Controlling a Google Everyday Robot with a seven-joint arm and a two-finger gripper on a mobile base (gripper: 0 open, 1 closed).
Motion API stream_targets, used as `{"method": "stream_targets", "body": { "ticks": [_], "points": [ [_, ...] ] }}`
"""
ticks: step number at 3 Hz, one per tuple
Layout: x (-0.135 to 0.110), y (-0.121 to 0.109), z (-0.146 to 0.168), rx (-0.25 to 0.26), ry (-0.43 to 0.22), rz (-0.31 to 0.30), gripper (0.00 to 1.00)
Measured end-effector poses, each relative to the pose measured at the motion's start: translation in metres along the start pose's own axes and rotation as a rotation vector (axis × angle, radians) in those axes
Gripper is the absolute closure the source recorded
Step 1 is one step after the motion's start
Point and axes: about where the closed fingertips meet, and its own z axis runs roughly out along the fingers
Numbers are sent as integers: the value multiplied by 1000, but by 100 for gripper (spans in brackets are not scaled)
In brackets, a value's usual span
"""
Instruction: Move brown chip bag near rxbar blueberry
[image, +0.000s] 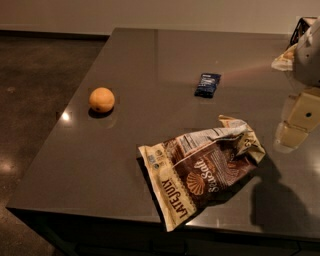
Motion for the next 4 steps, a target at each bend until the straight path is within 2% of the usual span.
{"method": "stream_targets", "body": {
  "ticks": [1,2,3,4],
  "points": [
    [0,0,0,1,0,0,0],
    [-11,12,18,-33,14,-48,0],
    [-23,34,48,-91,28,-130,0],
    [-39,54,77,-133,13,-177,0]
  ]
}}
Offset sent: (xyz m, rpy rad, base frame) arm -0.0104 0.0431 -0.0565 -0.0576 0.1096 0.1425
